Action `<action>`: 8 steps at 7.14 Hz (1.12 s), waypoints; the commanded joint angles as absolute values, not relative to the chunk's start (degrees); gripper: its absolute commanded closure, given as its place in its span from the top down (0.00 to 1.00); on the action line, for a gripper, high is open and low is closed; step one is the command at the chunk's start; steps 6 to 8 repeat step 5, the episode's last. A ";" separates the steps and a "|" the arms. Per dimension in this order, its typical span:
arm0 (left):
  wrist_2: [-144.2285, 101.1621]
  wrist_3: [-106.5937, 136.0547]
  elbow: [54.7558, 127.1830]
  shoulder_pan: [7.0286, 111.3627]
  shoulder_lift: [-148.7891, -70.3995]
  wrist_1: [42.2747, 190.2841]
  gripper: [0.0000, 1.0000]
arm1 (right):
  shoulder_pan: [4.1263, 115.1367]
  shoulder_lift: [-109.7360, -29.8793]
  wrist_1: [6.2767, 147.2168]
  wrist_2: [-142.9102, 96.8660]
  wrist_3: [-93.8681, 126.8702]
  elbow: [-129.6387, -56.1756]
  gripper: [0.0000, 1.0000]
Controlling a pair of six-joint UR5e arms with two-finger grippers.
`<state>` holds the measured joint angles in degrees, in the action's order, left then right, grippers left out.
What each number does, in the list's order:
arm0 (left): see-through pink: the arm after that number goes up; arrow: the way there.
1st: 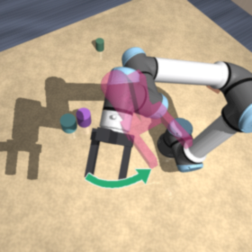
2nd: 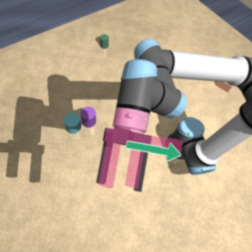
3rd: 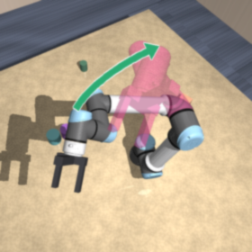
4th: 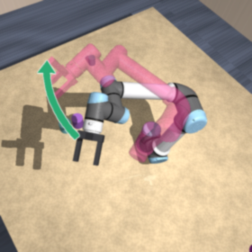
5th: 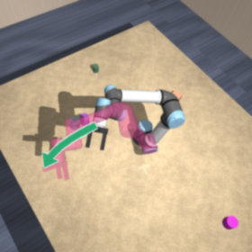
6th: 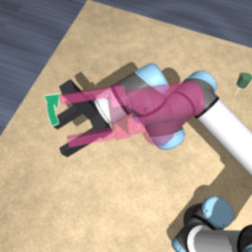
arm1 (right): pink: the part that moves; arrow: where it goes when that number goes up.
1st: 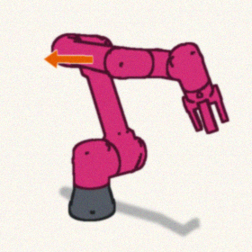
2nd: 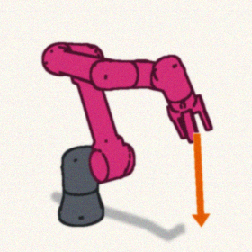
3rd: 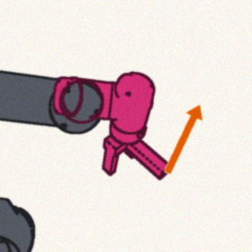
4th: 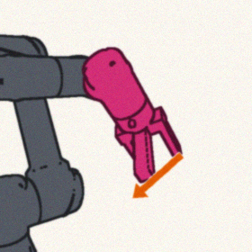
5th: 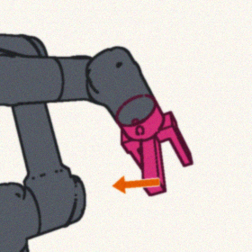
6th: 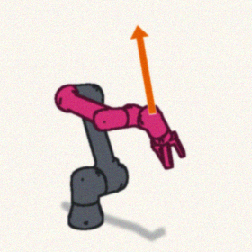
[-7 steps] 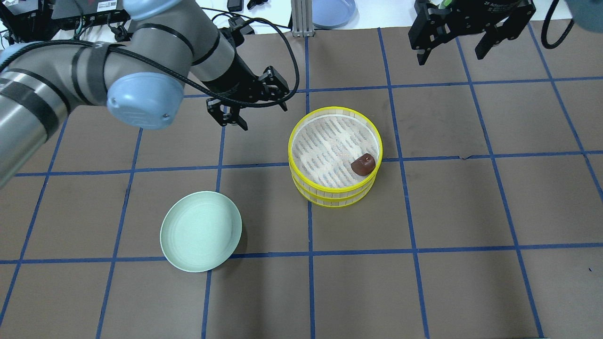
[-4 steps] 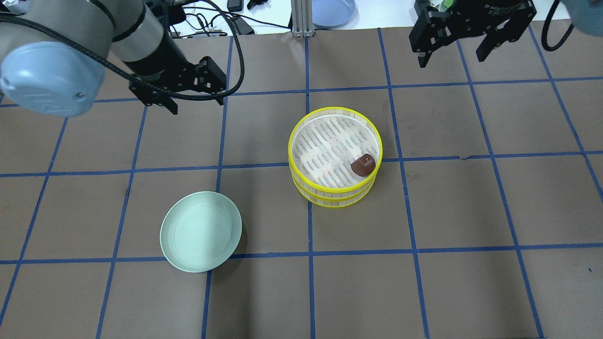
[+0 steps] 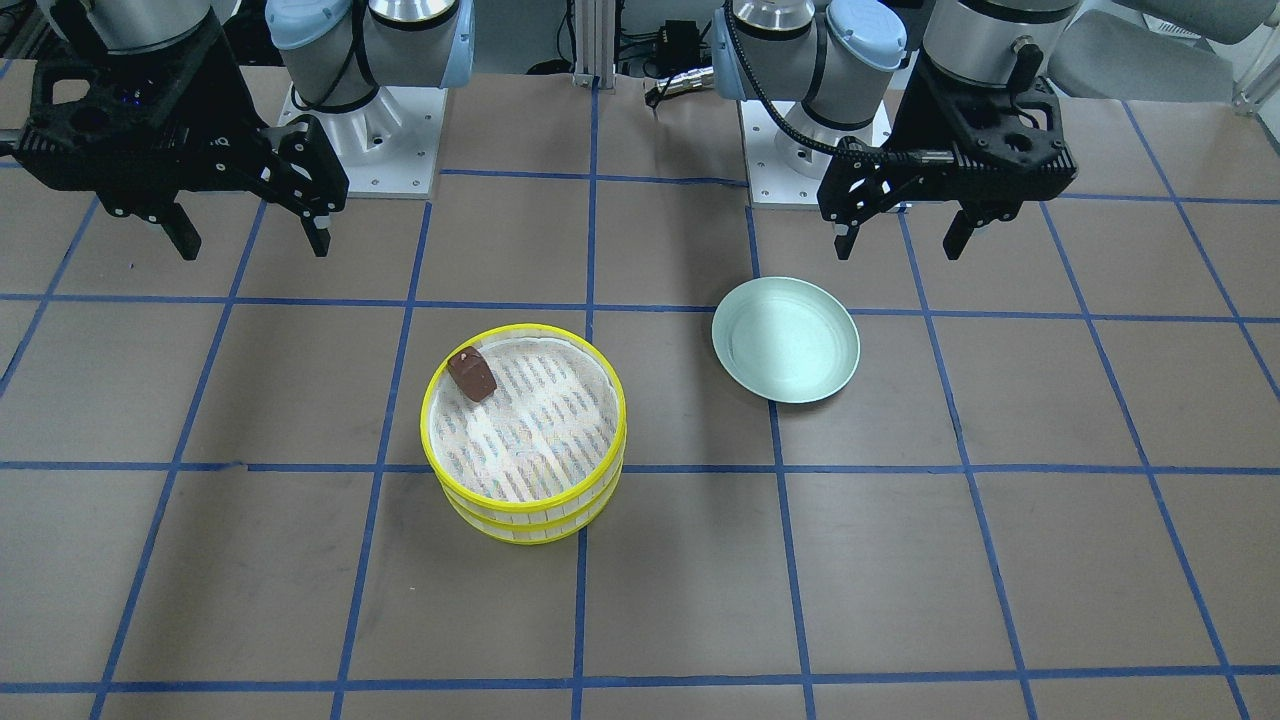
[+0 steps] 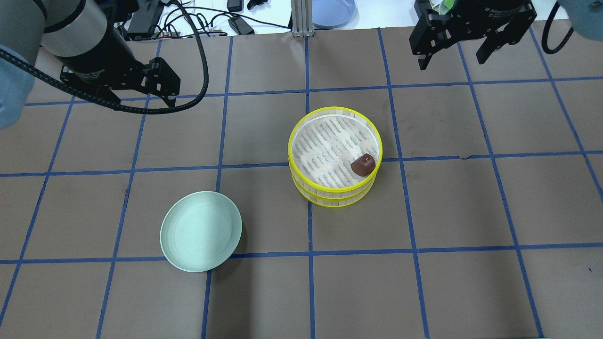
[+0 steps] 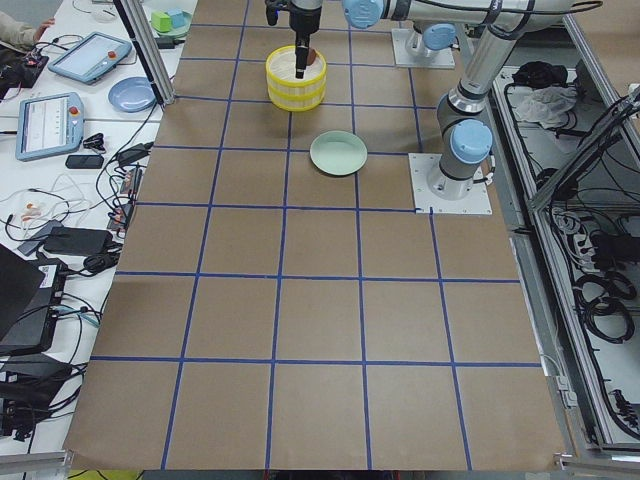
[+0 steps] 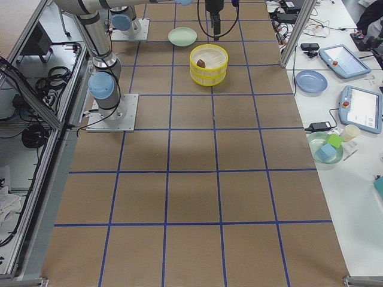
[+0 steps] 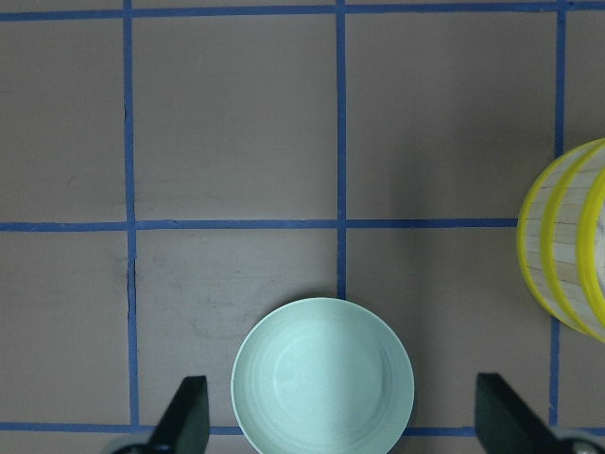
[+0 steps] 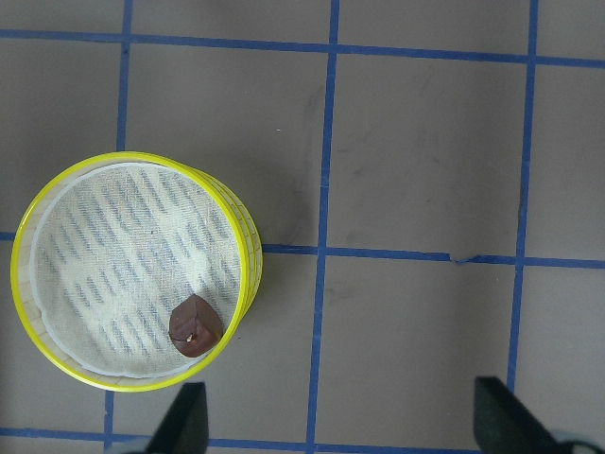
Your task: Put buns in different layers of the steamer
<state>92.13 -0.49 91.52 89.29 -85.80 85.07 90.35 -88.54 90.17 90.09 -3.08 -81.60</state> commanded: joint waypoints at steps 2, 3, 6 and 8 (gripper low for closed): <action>92.03 -0.53 91.85 89.65 -83.67 84.99 1.00 | 90.35 -88.59 90.09 90.09 -3.08 -81.65 1.00; 91.93 -0.53 91.76 89.65 -83.50 84.99 1.00 | 90.35 -88.59 90.09 90.09 -3.08 -81.65 1.00; 92.11 -0.53 91.84 89.65 -83.06 84.99 1.00 | 90.35 -88.59 90.09 90.09 -3.16 -81.74 1.00; 92.11 -0.53 91.84 89.65 -83.06 84.99 1.00 | 90.35 -88.59 90.09 90.09 -3.16 -81.74 1.00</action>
